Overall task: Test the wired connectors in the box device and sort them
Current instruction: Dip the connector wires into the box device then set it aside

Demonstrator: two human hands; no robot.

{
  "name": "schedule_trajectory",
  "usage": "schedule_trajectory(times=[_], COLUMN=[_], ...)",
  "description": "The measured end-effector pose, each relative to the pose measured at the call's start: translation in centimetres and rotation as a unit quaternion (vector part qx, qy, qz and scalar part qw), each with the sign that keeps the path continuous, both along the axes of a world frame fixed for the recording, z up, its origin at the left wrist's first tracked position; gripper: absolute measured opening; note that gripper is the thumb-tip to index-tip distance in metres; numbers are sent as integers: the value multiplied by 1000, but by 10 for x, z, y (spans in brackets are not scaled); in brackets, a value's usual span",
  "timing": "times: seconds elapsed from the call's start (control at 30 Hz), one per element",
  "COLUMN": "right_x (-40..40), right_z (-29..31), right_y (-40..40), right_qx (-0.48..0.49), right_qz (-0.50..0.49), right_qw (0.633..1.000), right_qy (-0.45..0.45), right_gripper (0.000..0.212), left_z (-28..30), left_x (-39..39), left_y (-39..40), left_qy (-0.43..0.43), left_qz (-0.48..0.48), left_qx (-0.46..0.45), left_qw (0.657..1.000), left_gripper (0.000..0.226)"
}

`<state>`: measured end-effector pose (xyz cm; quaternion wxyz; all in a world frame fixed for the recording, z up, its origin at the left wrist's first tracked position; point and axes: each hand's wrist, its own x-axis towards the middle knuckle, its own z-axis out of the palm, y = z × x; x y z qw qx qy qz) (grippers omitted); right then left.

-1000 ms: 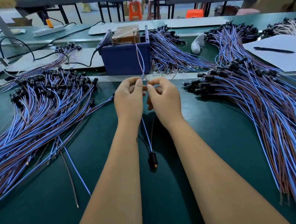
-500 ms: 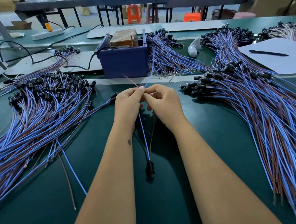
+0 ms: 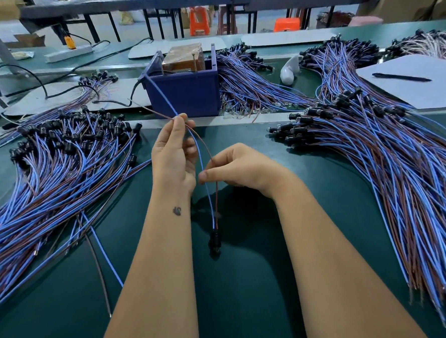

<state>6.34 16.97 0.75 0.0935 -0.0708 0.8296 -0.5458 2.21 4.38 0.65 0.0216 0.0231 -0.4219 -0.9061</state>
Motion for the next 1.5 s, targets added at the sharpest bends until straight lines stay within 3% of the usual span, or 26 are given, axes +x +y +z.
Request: schedule_trajectory(times=[0.13, 0.2, 0.27, 0.37, 0.43, 0.53, 0.67, 0.9, 1.03, 1.13, 1.27, 1.3, 1.37, 1.5], right_x=[3, 0, -4, -7, -5, -3, -7, -10, -6, 0, 12, 16, 23, 38], right_z=[-1, -2, -4, -1, 0, -1, -7, -15, -14, -4, 17, 23, 32, 43], right_y=[2, -3, -9, -15, -17, -18, -13, 1, 25, 54, 100, 111, 131, 159], right_qx=[-42, -71, -92, -110, -124, -172, -126, -117, -106, -47, 58, 89, 146, 195], right_qz=[28, -52, -205, -325, -318, -299, -331, -392, -411, -423, -429, -425, -412, -406], right_qw=[998, 995, 960, 901, 901, 911, 905, 878, 882, 884, 883, 883, 883, 881], right_qy=[-27, 39, 166, 265, 268, 224, 237, 248, 207, 193, 183, 180, 169, 147], right_gripper=[17, 15, 12, 9, 17, 26, 20, 28, 22, 23, 20, 21, 25, 24], left_z=[7, 8, 8, 6, 3, -7, -16, -21, -20, -22, -19, -19, -17, -20], left_x=[3, 3, 2, -2, -4, -4, -2, 7, 16, 23, 47, 54, 67, 89], left_y=[-6, -10, -13, -10, -2, 9, 15, 20, 25, 34, 58, 66, 82, 105], left_qy=[2, -3, -9, -30, -66, -71, 0, 81, 148, 193, 272, 293, 357, 473], left_qz=[-34, -39, -41, -45, -31, 2, 0, 17, -30, -50, -95, -94, -103, -239], left_qx=[160, 211, 209, 106, -17, -205, -331, -406, -420, -456, -411, -414, -457, -553], left_qw=[987, 977, 977, 993, 997, 976, 944, 910, 895, 867, 865, 857, 808, 643], left_gripper=[15, 17, 22, 30, 33, 31, 25, 22, 16, 14, 7, 5, 9, 34])
